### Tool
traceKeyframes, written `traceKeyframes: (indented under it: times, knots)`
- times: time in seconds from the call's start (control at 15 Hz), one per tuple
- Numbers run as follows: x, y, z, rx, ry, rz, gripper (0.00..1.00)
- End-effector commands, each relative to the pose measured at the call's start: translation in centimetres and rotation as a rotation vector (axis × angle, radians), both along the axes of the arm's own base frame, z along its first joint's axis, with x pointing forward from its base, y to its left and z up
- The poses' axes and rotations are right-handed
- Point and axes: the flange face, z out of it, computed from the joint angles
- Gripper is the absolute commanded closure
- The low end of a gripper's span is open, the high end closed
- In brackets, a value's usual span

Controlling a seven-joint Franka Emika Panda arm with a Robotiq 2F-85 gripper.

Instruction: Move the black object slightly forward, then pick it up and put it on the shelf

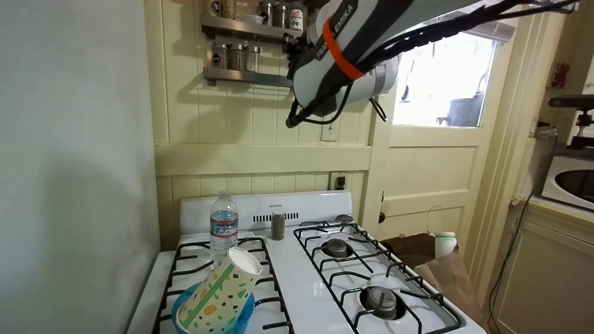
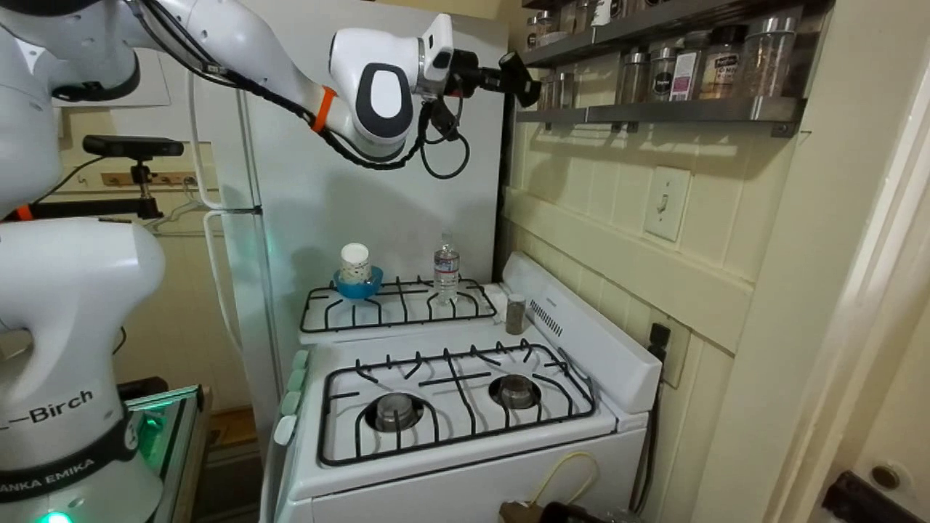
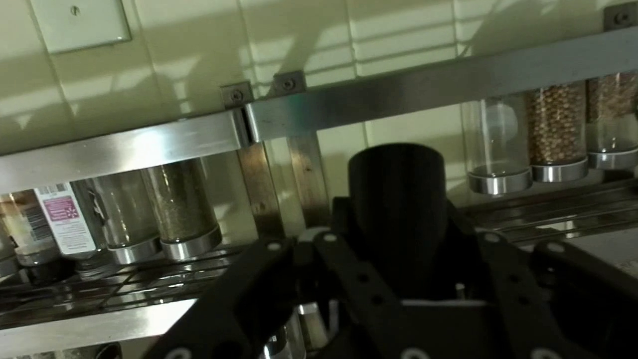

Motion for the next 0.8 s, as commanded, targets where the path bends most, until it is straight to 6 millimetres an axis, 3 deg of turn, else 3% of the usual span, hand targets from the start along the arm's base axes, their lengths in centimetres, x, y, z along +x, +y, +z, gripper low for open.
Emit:
traceKeyframes:
  times: [0.0, 0.4, 0.73]
  knots:
    - [2.1, 0.5, 0.8, -0.009, -0.060, -0.029, 0.81]
    - [5.9, 0.5, 1.1, -0.022, -0.113, -0.070, 0.81]
    - [7.9, 0.5, 1.0, -0.075, -0.123, -0.097, 0.81]
